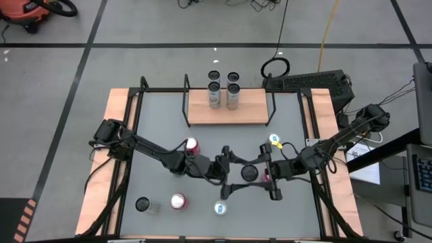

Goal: Place canned beverage on shelf
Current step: Put the white blue soda can aligned with the other white blue soda cans on the shelf

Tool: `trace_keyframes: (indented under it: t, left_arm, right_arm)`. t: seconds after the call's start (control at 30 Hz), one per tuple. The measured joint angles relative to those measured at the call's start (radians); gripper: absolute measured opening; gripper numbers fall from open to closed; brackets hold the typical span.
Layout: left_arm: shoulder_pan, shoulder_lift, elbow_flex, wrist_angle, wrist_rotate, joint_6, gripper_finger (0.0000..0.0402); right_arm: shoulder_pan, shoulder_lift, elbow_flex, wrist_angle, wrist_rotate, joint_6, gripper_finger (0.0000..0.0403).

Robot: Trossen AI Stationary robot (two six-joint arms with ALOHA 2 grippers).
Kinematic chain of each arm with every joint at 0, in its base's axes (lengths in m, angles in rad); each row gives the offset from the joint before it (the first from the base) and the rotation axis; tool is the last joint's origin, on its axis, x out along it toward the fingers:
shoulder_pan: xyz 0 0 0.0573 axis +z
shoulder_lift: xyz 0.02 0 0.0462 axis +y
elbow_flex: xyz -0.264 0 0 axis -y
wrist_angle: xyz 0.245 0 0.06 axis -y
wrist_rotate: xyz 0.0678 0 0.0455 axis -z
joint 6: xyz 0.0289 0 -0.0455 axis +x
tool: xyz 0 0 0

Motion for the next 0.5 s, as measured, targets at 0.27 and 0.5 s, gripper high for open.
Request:
trace_keyframes:
  t: [0.27, 0.5]
  left_arm:
    - [-0.020, 0.000, 0.000, -0.006, -0.105, 0.013, 0.0391]
    - [-0.061, 0.000, 0.000, -0.005, -0.253, 0.059, 0.0391]
  right_arm:
    - [0.002, -0.001, 0.000, -0.002, 0.110, -0.043, 0.0232]
    - [0.019, -0.013, 0.000, 0.003, 0.262, -0.059, 0.0219]
